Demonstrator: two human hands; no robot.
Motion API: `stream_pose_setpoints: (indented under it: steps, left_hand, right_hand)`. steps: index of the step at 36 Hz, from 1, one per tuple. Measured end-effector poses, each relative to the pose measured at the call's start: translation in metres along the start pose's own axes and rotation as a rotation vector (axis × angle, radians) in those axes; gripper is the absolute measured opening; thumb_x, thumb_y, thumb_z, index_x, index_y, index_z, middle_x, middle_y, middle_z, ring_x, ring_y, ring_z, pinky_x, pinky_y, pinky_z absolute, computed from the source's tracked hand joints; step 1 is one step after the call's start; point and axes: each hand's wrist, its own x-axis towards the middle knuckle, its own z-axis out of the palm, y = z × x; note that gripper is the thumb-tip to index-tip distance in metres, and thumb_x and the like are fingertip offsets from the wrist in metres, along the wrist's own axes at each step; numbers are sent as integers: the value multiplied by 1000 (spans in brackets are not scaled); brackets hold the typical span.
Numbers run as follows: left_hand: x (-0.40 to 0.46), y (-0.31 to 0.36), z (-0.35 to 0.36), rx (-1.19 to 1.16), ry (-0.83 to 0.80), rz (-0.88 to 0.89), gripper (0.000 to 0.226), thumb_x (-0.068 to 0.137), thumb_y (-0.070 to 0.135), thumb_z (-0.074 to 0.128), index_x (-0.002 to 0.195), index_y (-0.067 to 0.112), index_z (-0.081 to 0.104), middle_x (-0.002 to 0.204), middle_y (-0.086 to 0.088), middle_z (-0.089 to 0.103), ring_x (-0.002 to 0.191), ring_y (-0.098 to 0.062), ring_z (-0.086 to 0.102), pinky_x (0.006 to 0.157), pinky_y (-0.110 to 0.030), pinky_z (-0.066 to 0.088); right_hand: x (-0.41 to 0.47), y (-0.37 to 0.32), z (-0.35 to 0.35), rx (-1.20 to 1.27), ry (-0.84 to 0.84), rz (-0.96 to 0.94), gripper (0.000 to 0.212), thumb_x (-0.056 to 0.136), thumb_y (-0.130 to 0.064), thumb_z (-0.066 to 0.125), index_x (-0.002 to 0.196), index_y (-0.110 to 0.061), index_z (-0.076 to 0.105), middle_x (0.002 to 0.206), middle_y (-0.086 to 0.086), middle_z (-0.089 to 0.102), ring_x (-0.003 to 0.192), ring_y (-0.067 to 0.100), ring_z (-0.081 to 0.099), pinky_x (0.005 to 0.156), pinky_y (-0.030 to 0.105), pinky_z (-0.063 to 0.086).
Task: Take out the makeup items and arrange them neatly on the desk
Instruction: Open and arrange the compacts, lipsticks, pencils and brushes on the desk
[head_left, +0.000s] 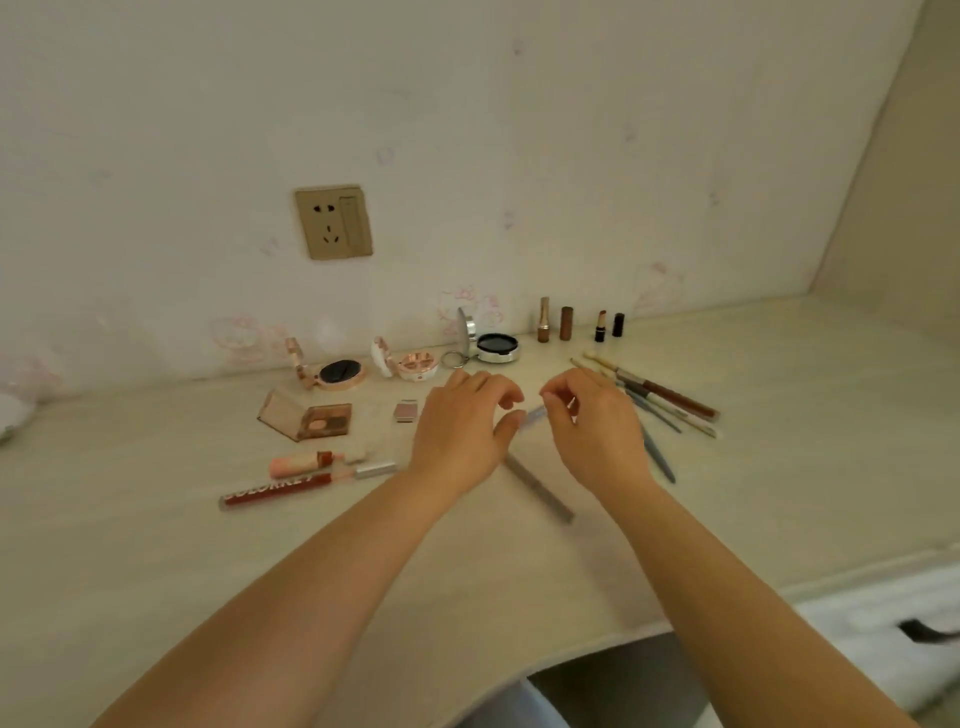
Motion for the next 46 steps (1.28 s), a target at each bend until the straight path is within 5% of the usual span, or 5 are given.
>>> stream_pose_setpoints:
  steps: [15, 27, 36, 44, 46]
  left_hand:
    - [98, 109, 92, -131, -245, -26, 18, 94, 30, 51, 101, 30, 68, 105, 8, 67, 99, -17, 58, 85, -38, 47]
    - [132, 135, 128, 28, -335, -83, 26, 96, 34, 44, 106, 31, 68, 114, 1, 64, 116, -24, 44, 89, -40, 36]
    - [129, 139, 132, 44, -286, -171, 34, 95, 46, 42, 101, 30, 72, 107, -2, 66, 111, -24, 50, 90, -40, 38]
    - [112, 140, 101, -769, -140, -500, 34, 91, 47, 52, 108, 23, 69, 111, 3, 67, 106, -15, 57, 87, -26, 42]
    - [103, 134, 93, -936, -33, -614, 28, 91, 44, 53, 96, 23, 71, 103, 5, 66, 101, -13, 57, 90, -28, 43]
  right_hand:
    - [14, 158, -70, -26, 176, 531, 16, 92, -14, 50, 96, -13, 66, 99, 7, 66, 99, 26, 55, 78, 32, 43]
    - [34, 183, -66, -189, -17, 555, 24, 87, -40, 56, 99, -23, 69, 104, 1, 64, 101, 22, 55, 80, 32, 47]
    - [34, 178, -71, -147, -1, 586, 21, 88, -33, 57, 101, -20, 68, 103, 2, 66, 101, 24, 57, 84, 33, 47]
    - [32, 145, -72, 266, 104, 569, 18, 88, -32, 61, 97, -17, 68, 82, -2, 60, 73, 13, 54, 65, 26, 41]
    - [32, 127, -67, 324, 62, 532, 15, 87, -31, 62, 94, -19, 67, 81, -4, 62, 71, 10, 54, 59, 22, 40]
